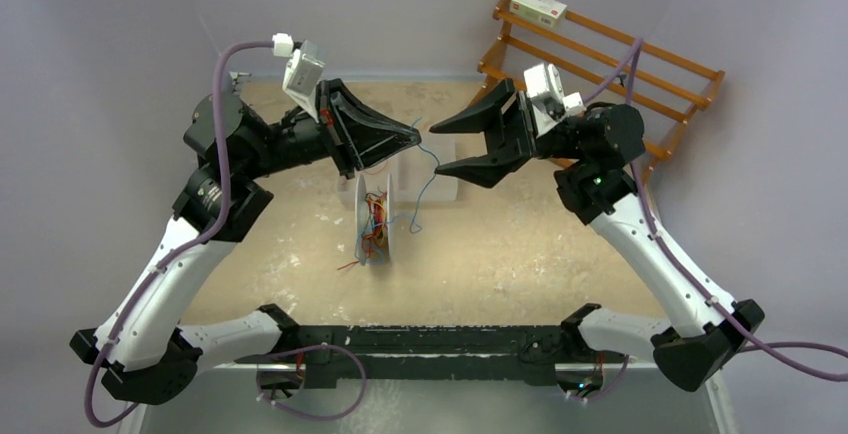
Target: Wrap the cables
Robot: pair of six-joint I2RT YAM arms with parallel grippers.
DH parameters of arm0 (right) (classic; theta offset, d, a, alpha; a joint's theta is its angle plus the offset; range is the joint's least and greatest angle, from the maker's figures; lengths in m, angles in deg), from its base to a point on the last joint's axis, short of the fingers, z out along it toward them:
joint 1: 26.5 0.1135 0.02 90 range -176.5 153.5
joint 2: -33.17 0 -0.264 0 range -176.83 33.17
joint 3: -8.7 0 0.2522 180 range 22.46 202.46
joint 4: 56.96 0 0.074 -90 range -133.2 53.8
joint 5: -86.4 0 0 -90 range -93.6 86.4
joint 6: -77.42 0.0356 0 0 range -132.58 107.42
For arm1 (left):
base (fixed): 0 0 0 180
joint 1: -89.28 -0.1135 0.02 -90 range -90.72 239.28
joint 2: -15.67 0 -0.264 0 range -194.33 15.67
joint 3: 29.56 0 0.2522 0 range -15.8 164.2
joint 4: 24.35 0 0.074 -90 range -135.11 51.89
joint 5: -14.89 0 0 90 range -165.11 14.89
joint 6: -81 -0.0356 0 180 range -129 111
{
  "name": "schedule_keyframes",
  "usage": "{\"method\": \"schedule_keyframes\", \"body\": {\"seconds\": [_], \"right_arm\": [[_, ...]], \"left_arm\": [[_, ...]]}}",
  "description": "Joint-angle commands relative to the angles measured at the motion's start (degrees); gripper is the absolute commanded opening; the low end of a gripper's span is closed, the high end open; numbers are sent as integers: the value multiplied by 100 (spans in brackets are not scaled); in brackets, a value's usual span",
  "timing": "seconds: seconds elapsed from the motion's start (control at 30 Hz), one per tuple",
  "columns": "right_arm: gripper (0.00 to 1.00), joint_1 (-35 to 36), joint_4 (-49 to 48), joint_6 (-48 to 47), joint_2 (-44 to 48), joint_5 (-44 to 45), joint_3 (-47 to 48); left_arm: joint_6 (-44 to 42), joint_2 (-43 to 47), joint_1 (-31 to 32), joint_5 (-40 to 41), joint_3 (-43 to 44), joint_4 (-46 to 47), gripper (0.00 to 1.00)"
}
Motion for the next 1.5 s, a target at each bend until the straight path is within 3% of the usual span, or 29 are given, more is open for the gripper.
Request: {"method": "schedule_keyframes", "body": {"seconds": [0.0, 0.5, 0.7, 0.77, 0.8, 0.87, 0.9, 1.0, 1.07, 1.33, 1.47], "right_arm": [[56, 29, -602, 541, -170, -58, 368], [43, 240, -668, 1050, -503, -344, 517], [24, 282, -618, 1048, -528, -401, 573], [5, 293, -631, 1048, -546, -444, 586], [0, 289, -649, 1047, -548, -452, 587], [0, 294, -593, 1005, -518, -374, 591], [0, 295, -507, 953, -495, -286, 600], [0, 293, -78, 670, -387, 10, 711], [0, 295, 446, 392, -285, 280, 858], [0, 289, 3019, -1349, 211, 2749, 2204], [0, 294, 3567, -1850, 397, 3980, 2813]], "left_arm": [[-90, 194, -8, -89, -151, 398, 0], [-300, 279, -8, 63, -248, 387, 0], [-344, 315, -9, 198, -264, 351, 0], [-345, 320, -11, 243, -266, 350, 0], [-350, 322, -11, 269, -275, 342, 0], [-362, 337, -8, 312, -290, 329, 0], [-375, 350, -18, 327, -300, 312, 2], [-426, 400, -9, 395, -289, 200, 38], [-525, 478, -10, 629, -293, 20, 50], [-597, 1287, -15, 1876, -776, -515, 63], [-453, 1879, -14, 2373, -1300, -627, 67]]}}
